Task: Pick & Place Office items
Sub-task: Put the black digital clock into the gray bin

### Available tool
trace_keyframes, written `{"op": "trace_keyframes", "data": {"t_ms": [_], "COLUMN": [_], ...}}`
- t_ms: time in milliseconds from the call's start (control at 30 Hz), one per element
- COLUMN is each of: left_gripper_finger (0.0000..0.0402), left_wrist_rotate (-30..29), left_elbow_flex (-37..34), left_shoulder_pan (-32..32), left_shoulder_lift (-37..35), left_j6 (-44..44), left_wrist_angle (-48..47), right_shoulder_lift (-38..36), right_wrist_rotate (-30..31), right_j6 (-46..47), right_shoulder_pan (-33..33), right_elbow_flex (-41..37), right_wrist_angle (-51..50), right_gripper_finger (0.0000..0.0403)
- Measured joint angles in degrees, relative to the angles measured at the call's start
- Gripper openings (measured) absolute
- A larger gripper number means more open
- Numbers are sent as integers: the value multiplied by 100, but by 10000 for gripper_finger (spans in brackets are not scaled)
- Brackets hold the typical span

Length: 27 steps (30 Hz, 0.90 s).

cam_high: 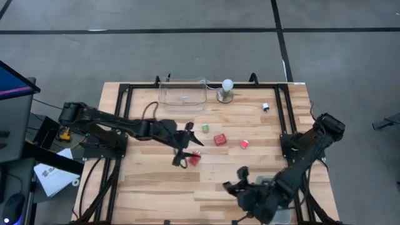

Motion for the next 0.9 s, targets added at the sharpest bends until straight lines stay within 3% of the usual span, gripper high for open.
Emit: {"op": "trace_keyframes", "data": {"t_ms": [167, 467, 567, 667, 900], "left_gripper_finger": [227, 227, 227, 227, 227], "left_wrist_rotate": [-194, -1324, -1501, -1632, -1729], "left_elbow_flex": [-439, -1769, -1997, -2148, -2218], "left_shoulder_pan": [-261, -1005, -1192, -1383, -1672], "left_shoulder_lift": [-1046, -2757, -3193, -3479, -3621], "left_j6": [139, 151, 117, 113, 151], "left_wrist_angle": [-71, 503, 568, 572, 622], "right_shoulder_lift": [-21, -483, -578, -554, -264], "right_wrist_rotate": [402, 1366, 1157, 487, -478], "right_j6": [2631, 6786, 7912, 8771, 9876], "right_shoulder_pan": [484, 1384, 1582, 1667, 1864], "right_elbow_flex": [-2, 277, 291, 291, 289], "right_wrist_angle": [-1588, -3915, -4474, -4846, -4851], "right_gripper_finger": [55, 55, 55, 55, 55]}}
